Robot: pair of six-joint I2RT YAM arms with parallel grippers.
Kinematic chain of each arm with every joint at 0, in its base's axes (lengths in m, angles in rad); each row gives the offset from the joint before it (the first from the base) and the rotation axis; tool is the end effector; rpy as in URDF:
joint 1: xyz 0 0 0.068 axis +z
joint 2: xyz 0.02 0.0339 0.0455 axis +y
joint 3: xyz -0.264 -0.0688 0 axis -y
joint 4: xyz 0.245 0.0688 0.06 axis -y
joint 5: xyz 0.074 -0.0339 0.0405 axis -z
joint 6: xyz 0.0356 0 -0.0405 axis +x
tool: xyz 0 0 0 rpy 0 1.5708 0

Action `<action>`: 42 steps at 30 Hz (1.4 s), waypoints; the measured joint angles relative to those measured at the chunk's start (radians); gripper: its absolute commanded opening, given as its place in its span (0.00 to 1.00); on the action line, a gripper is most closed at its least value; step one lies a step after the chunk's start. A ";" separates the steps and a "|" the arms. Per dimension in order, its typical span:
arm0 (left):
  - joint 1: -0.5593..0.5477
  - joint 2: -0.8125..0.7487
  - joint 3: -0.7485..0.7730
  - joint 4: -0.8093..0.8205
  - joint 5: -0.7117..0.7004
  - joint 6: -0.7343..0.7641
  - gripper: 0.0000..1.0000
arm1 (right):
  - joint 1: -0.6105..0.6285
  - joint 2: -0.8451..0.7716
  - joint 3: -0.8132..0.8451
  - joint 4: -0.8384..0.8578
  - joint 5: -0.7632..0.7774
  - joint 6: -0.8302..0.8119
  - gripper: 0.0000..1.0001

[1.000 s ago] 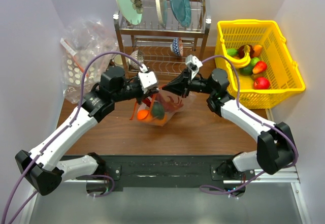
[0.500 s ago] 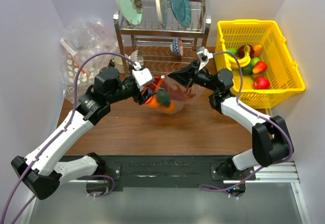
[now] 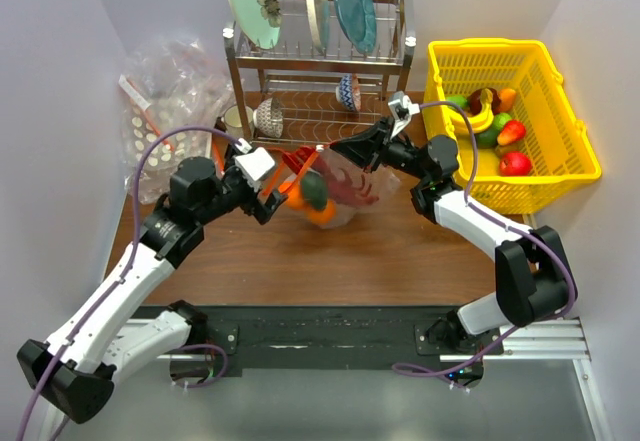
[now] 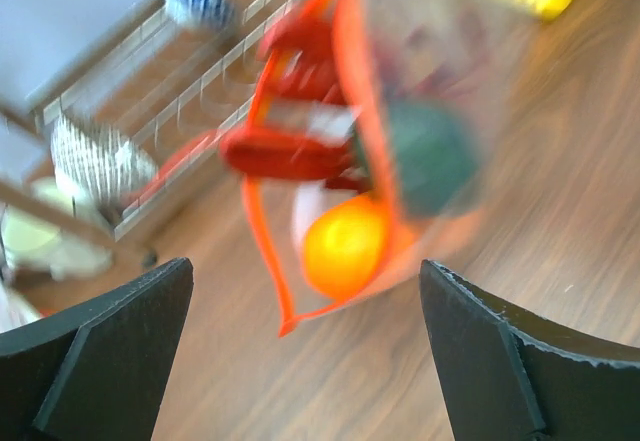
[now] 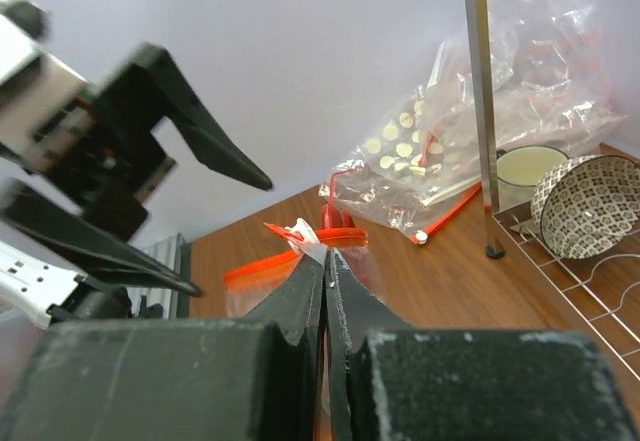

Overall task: Place the food in the zip-top bag and seal the zipper
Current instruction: Adjust the zipper food storage bag at the center of the board.

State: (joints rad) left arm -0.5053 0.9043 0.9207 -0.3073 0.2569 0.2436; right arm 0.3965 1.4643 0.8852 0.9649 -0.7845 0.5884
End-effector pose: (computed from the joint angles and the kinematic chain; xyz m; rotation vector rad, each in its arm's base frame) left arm 0.1747 -0.1070 0.3539 0.8487 1.6696 -0.4198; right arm 0.2871 0.1474 0.3295 -0.6237 1.2745 1.2897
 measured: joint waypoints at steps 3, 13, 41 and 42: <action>0.051 -0.006 -0.071 0.016 0.013 0.002 1.00 | 0.000 0.000 0.000 0.003 -0.002 0.011 0.00; 0.080 -0.008 -0.168 0.134 0.066 0.011 0.96 | -0.003 -0.001 0.000 0.026 -0.020 0.034 0.00; 0.113 0.067 -0.186 0.226 0.360 0.146 0.00 | -0.021 -0.020 0.018 0.030 -0.070 0.048 0.00; 0.113 0.067 -0.167 0.204 0.356 0.146 0.00 | -0.023 -0.020 0.018 0.030 -0.070 0.047 0.00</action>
State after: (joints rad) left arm -0.3927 0.9714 0.7540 -0.1036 0.6132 0.3897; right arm 0.3733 1.4441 0.9031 0.9951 -0.8547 0.6357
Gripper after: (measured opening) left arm 0.018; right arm 0.007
